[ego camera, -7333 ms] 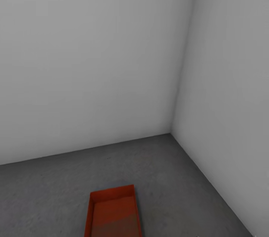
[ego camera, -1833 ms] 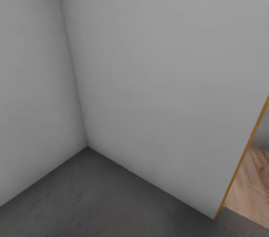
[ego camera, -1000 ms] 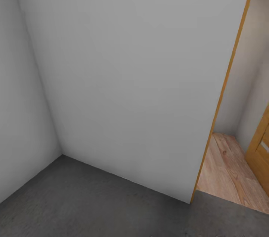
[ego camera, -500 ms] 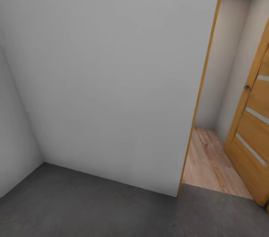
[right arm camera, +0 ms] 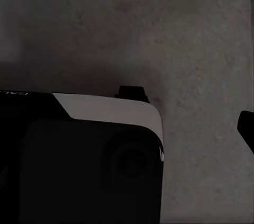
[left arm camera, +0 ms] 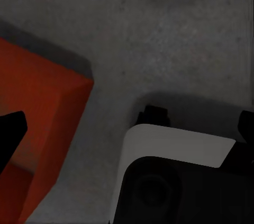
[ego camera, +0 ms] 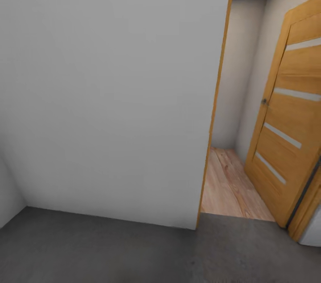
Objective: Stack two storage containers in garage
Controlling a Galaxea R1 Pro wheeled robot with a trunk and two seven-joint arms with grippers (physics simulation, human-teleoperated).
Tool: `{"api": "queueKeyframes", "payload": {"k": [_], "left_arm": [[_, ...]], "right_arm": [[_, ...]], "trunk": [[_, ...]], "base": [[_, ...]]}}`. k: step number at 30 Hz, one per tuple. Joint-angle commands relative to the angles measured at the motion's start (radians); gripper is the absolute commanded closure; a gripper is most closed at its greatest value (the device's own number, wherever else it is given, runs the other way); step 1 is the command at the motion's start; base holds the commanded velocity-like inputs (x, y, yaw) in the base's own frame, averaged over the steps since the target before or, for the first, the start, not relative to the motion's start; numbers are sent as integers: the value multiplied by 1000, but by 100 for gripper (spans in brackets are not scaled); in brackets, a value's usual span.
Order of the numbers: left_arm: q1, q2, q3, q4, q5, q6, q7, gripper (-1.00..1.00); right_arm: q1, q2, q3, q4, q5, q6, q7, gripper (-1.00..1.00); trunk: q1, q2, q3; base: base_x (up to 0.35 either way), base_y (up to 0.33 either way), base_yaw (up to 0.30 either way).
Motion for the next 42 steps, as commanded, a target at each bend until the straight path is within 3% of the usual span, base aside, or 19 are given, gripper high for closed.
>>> {"api": "queueKeyframes", "payload": {"k": [1, 42], "left_arm": [[0, 0, 5, -1, 7, 2, 1, -100], [0, 0, 5, -1, 5, 2, 1, -100]], "right_arm": [[-1, 1, 8, 3, -9, -5, -1, -100], [-1, 2, 8, 3, -11, -6, -1, -100]], "trunk": [[0, -1, -1], [0, -1, -1]], "base": [[0, 0, -283], [0, 0, -286]]}}
